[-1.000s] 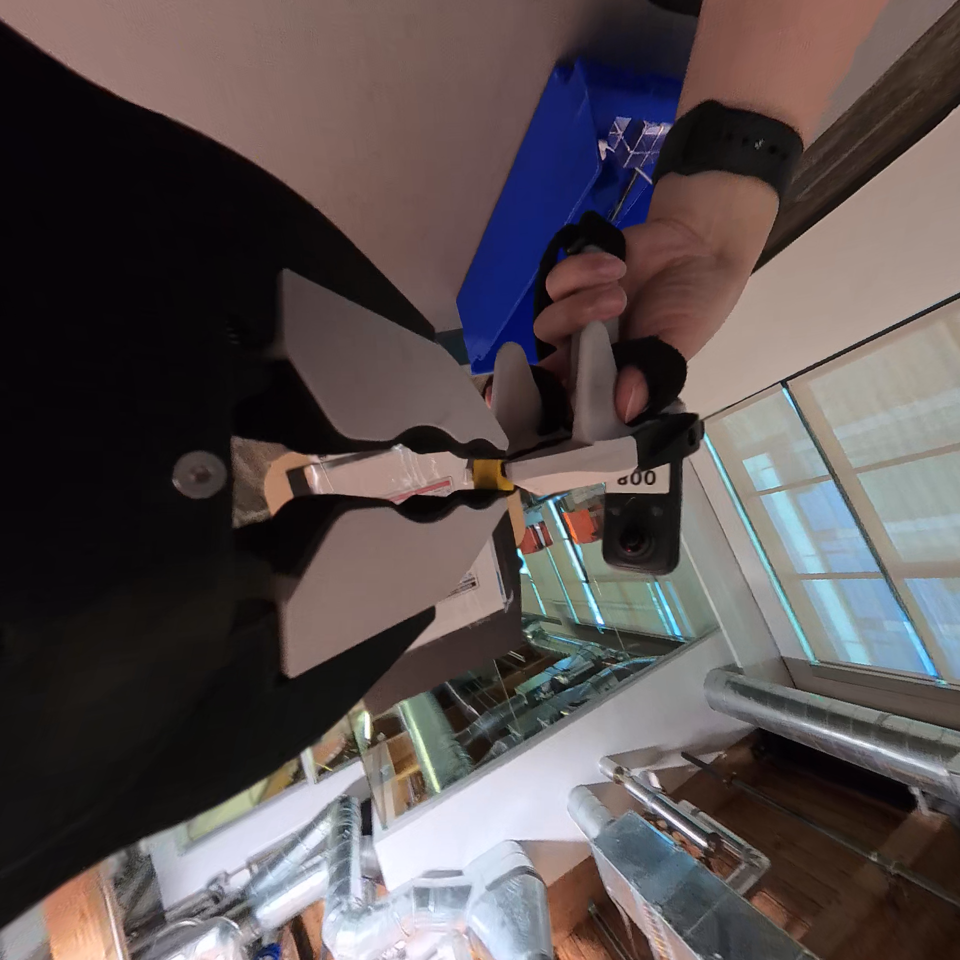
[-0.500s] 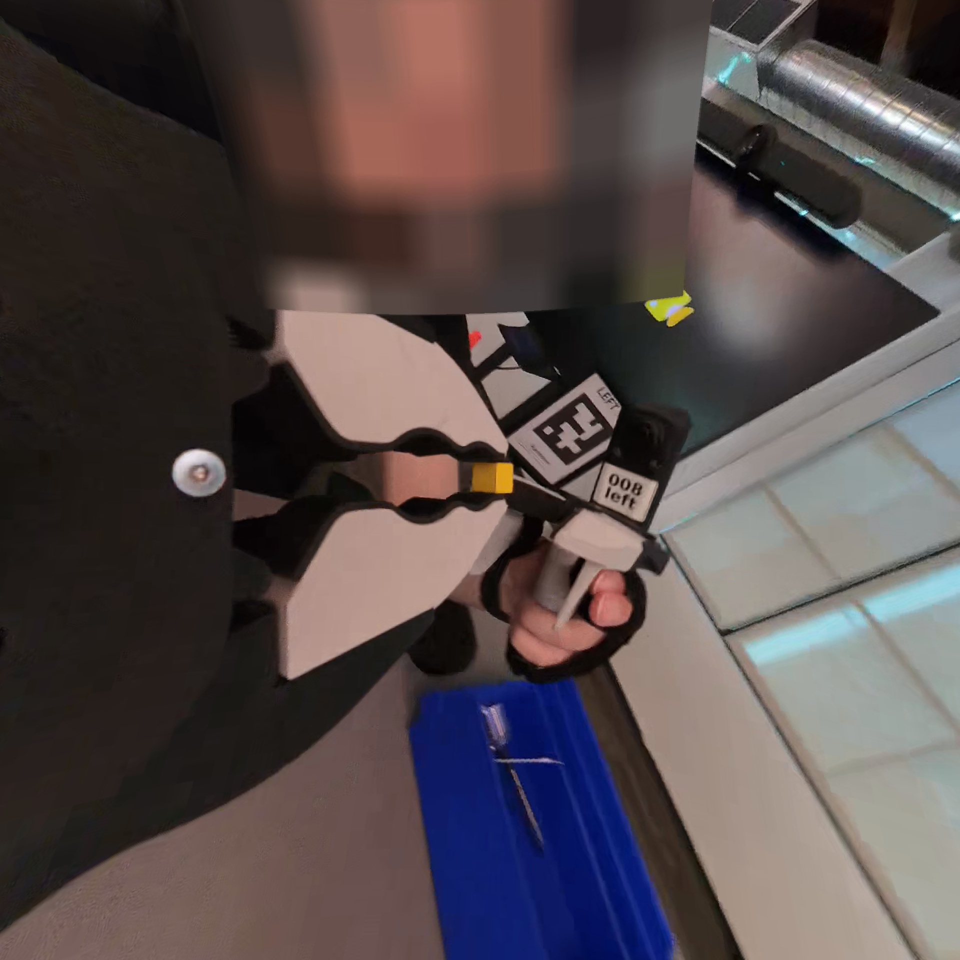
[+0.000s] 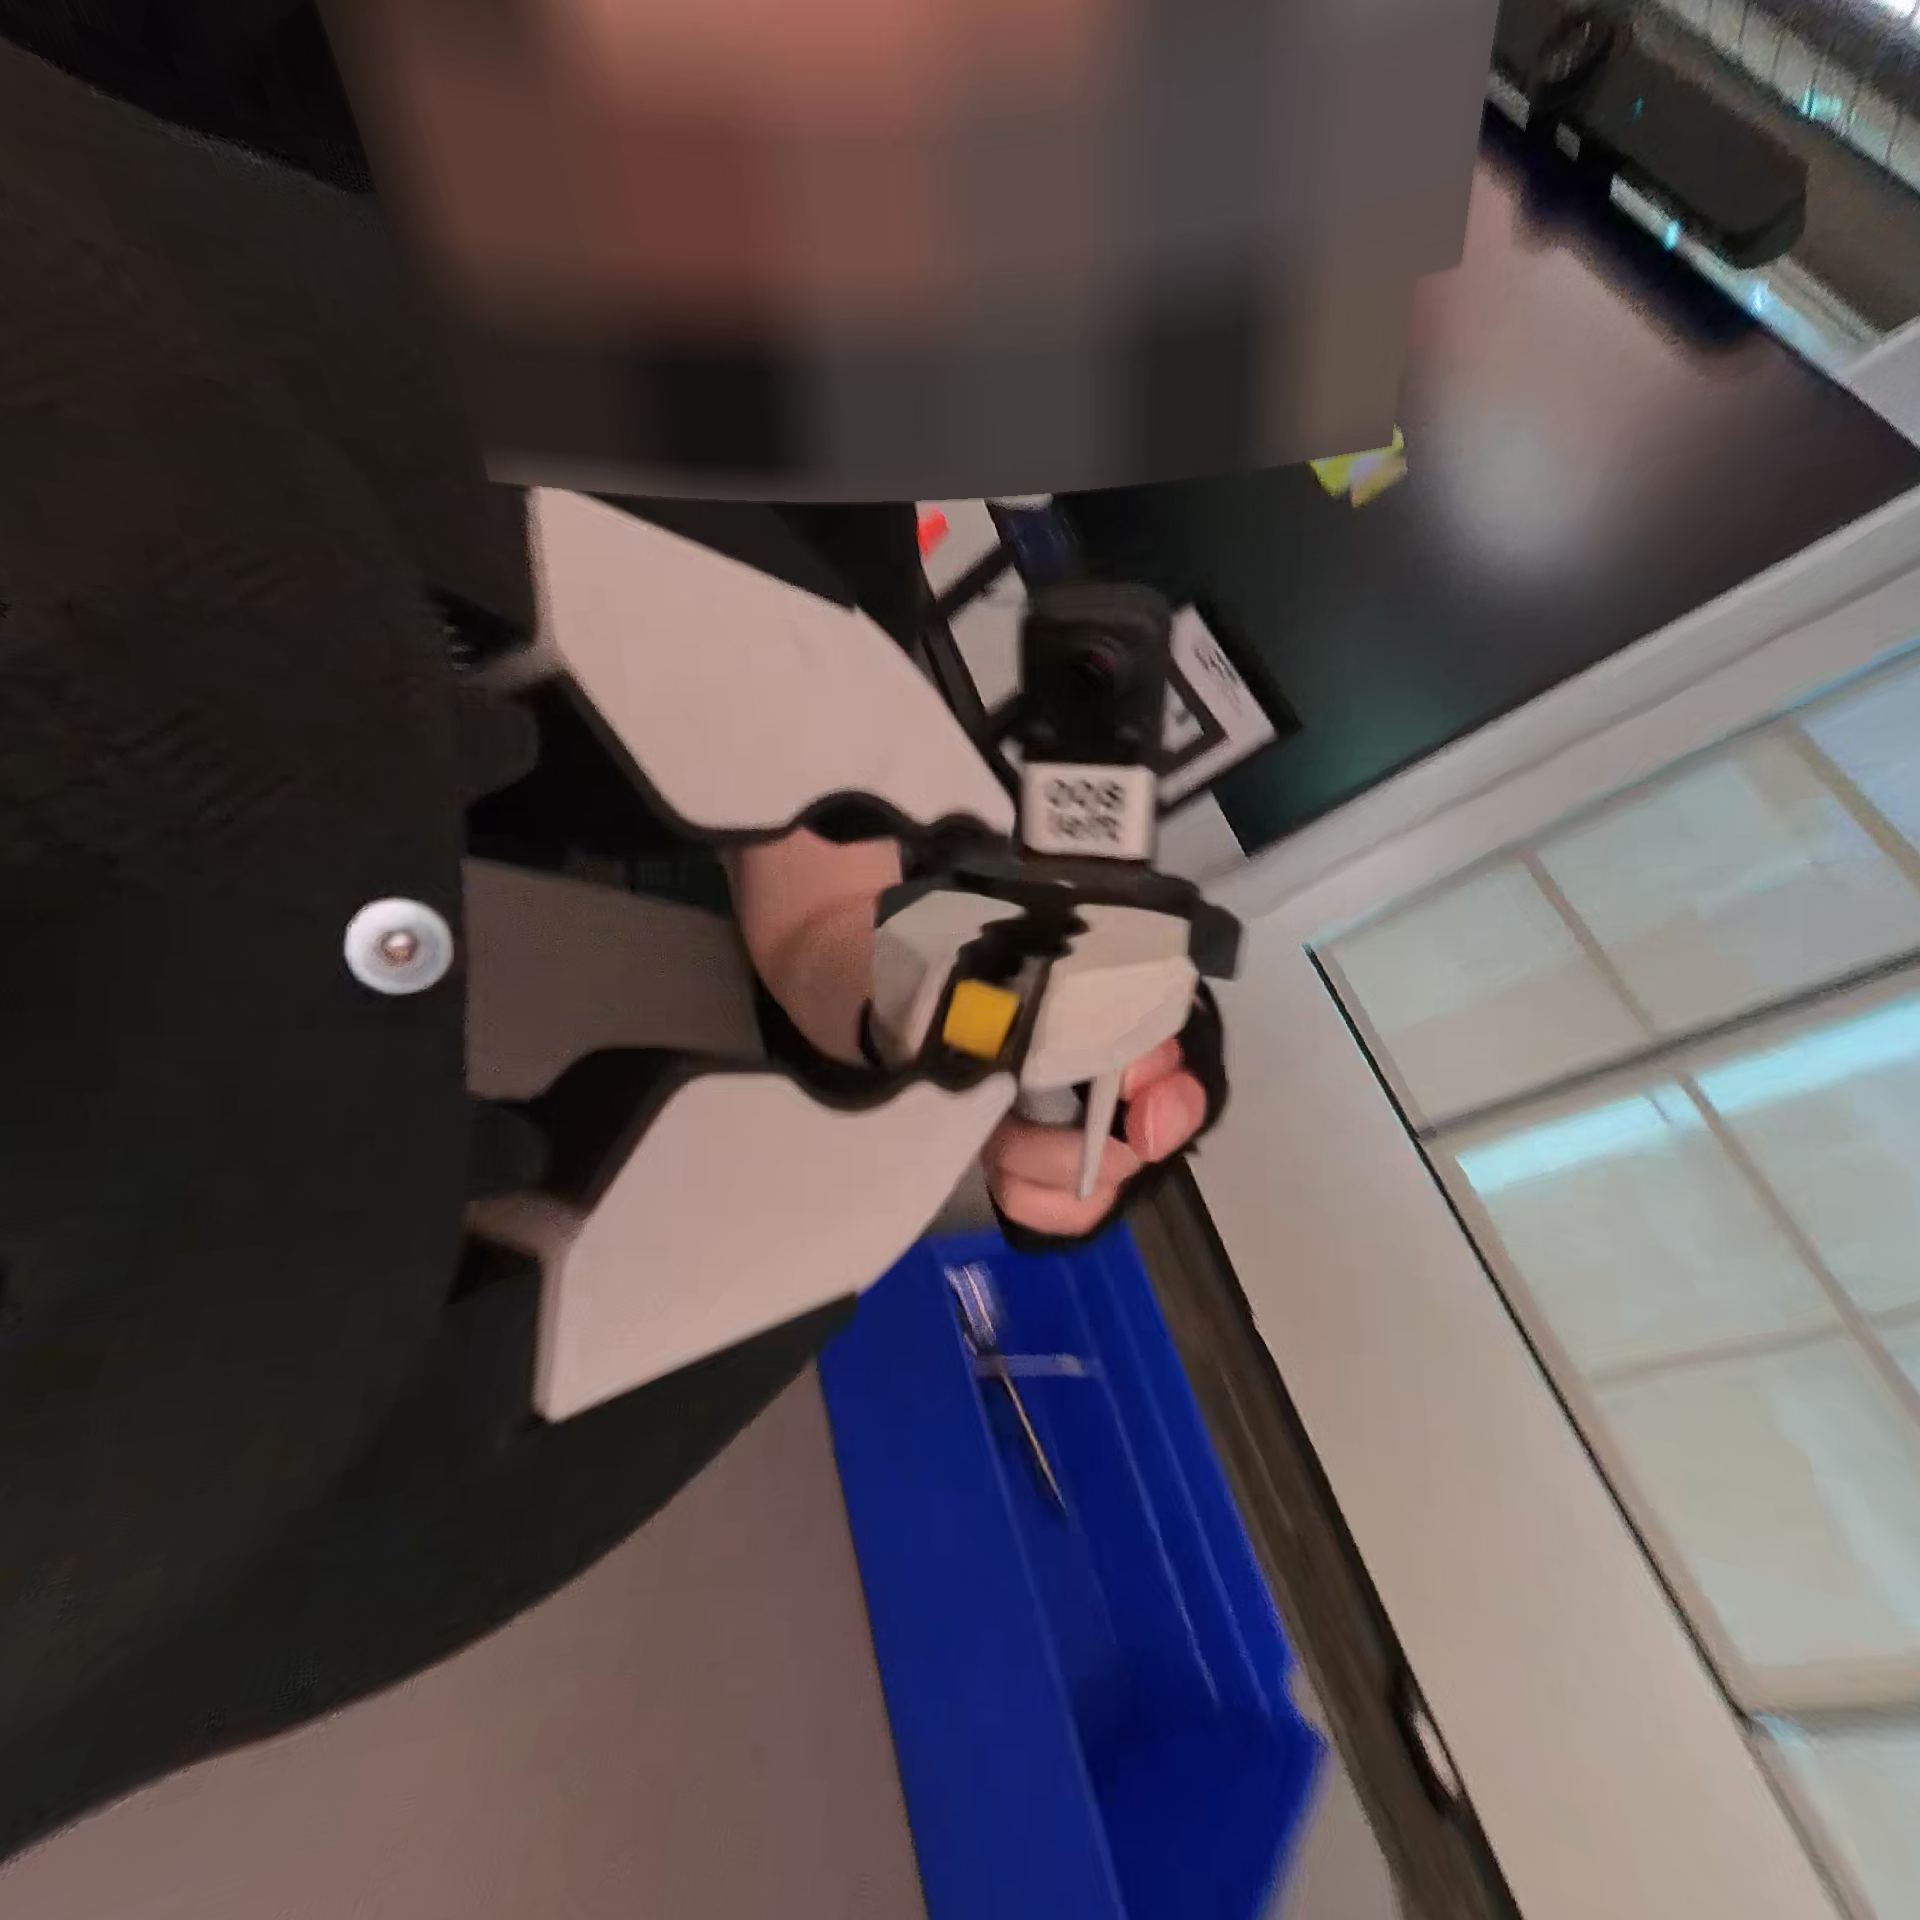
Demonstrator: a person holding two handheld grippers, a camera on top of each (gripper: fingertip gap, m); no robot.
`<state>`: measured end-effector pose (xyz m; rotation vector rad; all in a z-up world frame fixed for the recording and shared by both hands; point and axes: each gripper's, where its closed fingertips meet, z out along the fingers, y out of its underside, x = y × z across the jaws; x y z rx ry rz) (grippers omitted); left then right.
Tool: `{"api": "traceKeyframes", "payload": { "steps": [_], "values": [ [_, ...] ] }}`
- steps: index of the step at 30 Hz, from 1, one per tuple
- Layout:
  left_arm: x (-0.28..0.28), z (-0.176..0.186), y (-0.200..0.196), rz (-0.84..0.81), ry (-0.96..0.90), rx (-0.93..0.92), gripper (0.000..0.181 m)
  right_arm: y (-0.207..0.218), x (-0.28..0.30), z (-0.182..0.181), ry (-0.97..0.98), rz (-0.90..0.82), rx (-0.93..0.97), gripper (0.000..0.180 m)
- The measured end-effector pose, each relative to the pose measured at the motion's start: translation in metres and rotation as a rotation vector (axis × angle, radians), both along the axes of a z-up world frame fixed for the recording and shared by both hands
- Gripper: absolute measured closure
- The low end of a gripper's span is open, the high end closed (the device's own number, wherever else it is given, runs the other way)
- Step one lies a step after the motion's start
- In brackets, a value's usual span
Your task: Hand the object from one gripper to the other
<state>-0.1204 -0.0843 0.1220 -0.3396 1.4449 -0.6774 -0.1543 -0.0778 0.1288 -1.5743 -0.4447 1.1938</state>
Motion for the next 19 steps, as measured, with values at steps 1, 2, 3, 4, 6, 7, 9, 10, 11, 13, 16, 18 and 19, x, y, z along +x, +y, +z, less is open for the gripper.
{"api": "traceKeyframes", "payload": {
  "steps": [1,2,3,4,6,7,9,10,11,13,16,18,19],
  "values": [
    [0.004,0.001,0.009,0.092,-0.039,0.052,0.169,0.006,0.002,0.003,-0.038,-0.073,0.05,0.125],
    [0.007,0.003,0.015,0.172,-0.082,0.101,0.169,0.012,0.003,0.002,-0.111,-0.158,0.097,0.124],
    [0.01,0.004,0.019,0.236,-0.119,0.14,0.17,0.019,0.005,-0.001,-0.211,-0.261,0.147,0.123],
    [0.011,0.004,0.02,0.284,-0.15,0.174,0.17,0.025,0.007,-0.003,-0.316,-0.356,0.195,0.123],
    [0.01,0.006,0.015,0.288,-0.212,0.209,0.171,0.028,0.008,-0.007,-0.467,-0.464,0.249,0.121],
    [0.009,0.007,0.012,0.263,-0.229,0.195,0.171,0.026,0.006,-0.006,-0.483,-0.474,0.255,0.121],
    [0.006,0.011,0.013,0.247,-0.234,0.147,0.171,0.021,0.002,0.0,-0.457,-0.467,0.246,0.121],
    [0.003,0.015,0.012,0.234,-0.243,0.13,0.171,0.018,0.002,0.003,-0.441,-0.463,0.241,0.121],
    [-0.001,0.019,0.01,0.217,-0.261,0.118,0.171,0.016,0.004,0.005,-0.429,-0.469,0.236,0.121],
    [-0.009,0.027,0.008,0.188,-0.295,0.095,0.171,0.011,0.009,0.011,-0.405,-0.473,0.232,0.121],
    [-0.02,0.036,-0.002,0.073,-0.303,0.019,0.17,-0.001,0.007,0.021,-0.27,-0.373,0.214,0.123],
    [-0.03,0.04,-0.016,-0.078,-0.295,-0.055,0.171,-0.014,-0.004,0.028,-0.111,-0.199,0.17,0.13],
    [-0.035,0.042,-0.025,-0.167,-0.284,-0.099,0.171,-0.022,-0.01,0.031,-0.025,-0.091,0.135,0.133]
  ]
}}
